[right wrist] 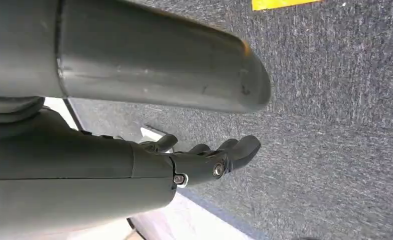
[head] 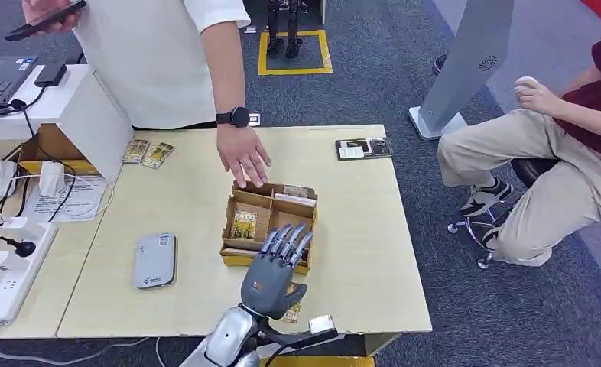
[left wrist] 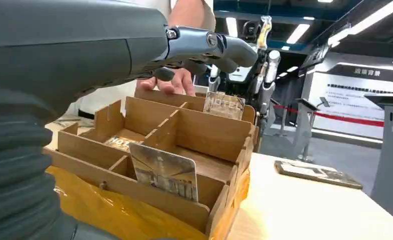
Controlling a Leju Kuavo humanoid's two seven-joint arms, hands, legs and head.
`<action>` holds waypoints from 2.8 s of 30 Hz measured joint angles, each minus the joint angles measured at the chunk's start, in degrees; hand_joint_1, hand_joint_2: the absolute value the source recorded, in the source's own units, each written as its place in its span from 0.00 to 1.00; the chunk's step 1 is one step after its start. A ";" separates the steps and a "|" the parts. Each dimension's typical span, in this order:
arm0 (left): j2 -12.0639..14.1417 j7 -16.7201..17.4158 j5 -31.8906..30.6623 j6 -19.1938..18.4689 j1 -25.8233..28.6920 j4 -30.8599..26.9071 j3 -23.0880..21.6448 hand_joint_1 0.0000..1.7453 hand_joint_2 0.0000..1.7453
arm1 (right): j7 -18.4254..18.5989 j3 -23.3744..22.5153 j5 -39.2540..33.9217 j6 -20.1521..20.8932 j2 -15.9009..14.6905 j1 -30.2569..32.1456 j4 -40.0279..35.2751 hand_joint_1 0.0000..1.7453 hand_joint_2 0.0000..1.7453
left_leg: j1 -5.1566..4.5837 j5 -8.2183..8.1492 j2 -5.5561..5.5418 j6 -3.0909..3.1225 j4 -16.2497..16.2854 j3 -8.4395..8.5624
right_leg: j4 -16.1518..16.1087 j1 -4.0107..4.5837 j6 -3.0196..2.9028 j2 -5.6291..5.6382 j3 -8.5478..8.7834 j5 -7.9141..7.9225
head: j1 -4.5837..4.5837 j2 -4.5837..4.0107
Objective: Pass the card to the sensor for recognition and then transmit it.
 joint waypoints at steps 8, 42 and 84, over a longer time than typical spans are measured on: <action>0.04 0.02 -0.20 0.00 0.00 0.00 0.00 0.00 1.00 | 0.00 0.00 0.00 0.02 0.00 0.01 0.00 0.00 0.00 | 0.00 0.00 0.00 0.00 0.00 0.00 | 0.00 0.00 0.00 0.00 0.00 0.00 | 0.00 0.00; 1.51 5.16 -5.29 0.00 0.18 -0.85 0.15 1.00 1.00 | 0.07 0.00 -0.33 0.02 -0.39 0.24 0.00 0.00 0.00 | 0.00 0.00 0.00 0.00 0.00 0.00 | 0.00 0.00 0.00 -0.01 0.01 0.00 | 0.00 0.00; 0.33 -15.58 -2.80 0.00 7.28 -14.89 9.48 0.00 1.00 | -0.02 0.00 -1.18 -0.24 -0.44 0.50 0.02 0.00 0.00 | 0.01 0.00 0.00 0.00 0.00 -0.01 | 0.00 0.00 0.00 -0.01 0.00 0.00 | 0.00 0.00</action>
